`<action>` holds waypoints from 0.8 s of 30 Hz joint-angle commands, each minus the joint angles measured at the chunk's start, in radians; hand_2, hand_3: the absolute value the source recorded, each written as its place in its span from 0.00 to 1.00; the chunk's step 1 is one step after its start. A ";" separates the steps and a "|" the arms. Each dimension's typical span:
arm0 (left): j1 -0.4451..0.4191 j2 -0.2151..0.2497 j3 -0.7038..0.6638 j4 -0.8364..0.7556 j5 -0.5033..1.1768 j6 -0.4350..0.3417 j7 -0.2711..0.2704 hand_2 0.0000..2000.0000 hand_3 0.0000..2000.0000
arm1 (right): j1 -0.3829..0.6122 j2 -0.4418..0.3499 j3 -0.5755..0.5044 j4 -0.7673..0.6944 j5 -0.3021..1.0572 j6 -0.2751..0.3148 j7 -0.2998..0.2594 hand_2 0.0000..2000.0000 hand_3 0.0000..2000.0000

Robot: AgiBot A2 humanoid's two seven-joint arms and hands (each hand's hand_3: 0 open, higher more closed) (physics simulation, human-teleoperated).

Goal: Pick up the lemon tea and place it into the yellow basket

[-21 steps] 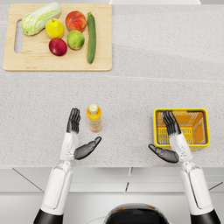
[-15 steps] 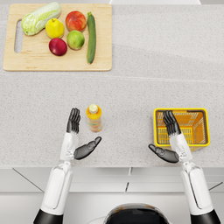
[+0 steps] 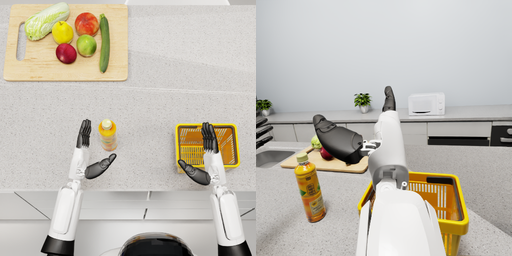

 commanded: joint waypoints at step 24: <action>0.484 0.255 0.111 1.176 0.202 -0.007 -0.007 0.68 0.16 | 0.001 -0.052 -0.023 0.071 0.158 -0.007 0.007 0.00 0.00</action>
